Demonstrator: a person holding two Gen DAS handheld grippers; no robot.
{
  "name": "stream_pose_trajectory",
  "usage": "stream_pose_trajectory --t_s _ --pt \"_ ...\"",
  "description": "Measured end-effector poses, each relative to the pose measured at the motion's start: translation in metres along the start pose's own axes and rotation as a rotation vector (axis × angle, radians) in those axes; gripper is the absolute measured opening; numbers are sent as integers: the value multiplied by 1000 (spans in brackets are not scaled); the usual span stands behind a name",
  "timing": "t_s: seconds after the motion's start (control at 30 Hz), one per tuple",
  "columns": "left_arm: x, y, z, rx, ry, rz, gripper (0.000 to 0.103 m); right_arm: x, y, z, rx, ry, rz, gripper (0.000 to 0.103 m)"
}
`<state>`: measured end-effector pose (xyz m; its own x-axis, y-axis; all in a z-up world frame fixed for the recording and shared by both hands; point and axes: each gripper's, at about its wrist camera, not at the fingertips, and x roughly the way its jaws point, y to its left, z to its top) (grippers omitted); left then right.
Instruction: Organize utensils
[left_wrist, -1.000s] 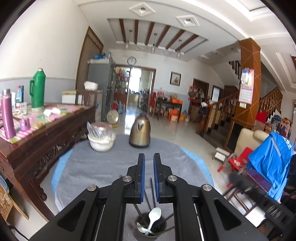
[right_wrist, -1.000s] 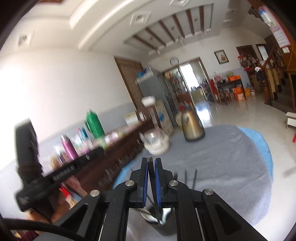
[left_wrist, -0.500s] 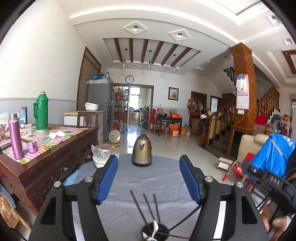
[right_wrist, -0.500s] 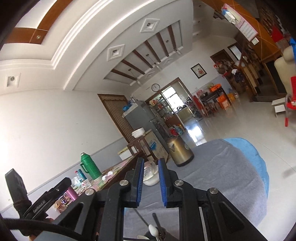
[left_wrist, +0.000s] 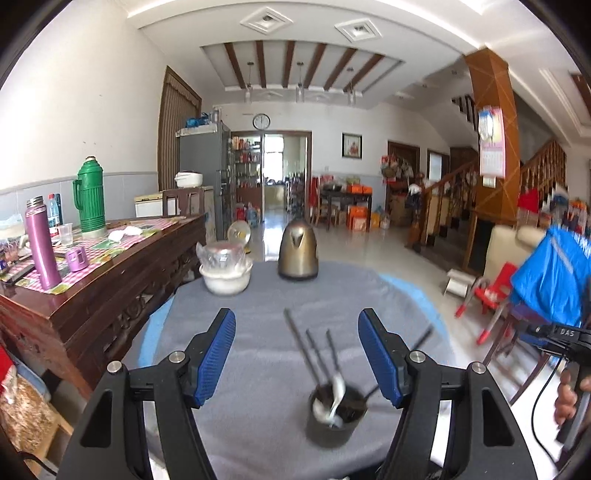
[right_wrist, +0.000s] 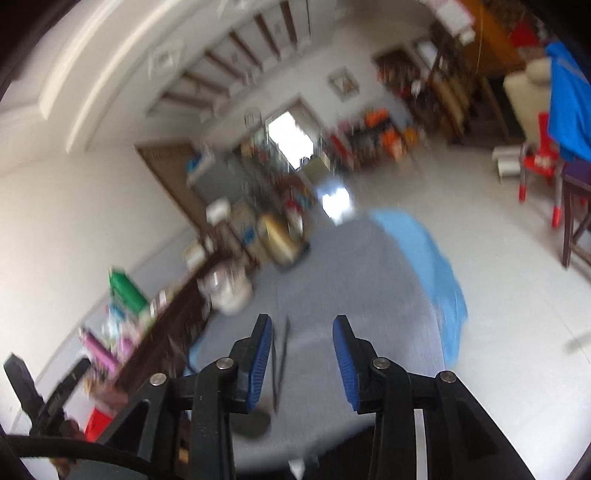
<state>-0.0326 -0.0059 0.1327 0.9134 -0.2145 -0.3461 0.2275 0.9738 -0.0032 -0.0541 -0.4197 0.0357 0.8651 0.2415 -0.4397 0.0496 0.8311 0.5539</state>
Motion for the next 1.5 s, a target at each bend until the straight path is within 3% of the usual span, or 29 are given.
stream_pose_trajectory --t_s 0.1,0.23,0.33,0.5,0.63,0.8,0.97,1.03,1.5 --pt "0 3 -30 6 89 13 70 17 -15 -25 -63 163 -41 38" --pt "13 16 -59 -72 240 29 70 41 -1 -53 -198 300 35 38" --pt "12 28 -56 -124 221 53 70 54 23 -70 -304 339 106 36" --pt "6 19 -58 -86 204 47 70 58 52 -88 -365 277 187 36" --pt "14 19 -58 -77 224 34 70 56 67 -89 -350 225 245 27" --pt "18 19 -59 -74 239 33 70 46 78 -88 -350 150 247 25" --pt "21 12 -62 -65 265 22 70 43 87 -81 -348 101 262 15" --pt "22 12 -63 -64 271 19 70 44 90 -81 -359 95 257 11" --pt "23 13 -67 -77 275 14 70 53 87 -85 -314 132 262 12"
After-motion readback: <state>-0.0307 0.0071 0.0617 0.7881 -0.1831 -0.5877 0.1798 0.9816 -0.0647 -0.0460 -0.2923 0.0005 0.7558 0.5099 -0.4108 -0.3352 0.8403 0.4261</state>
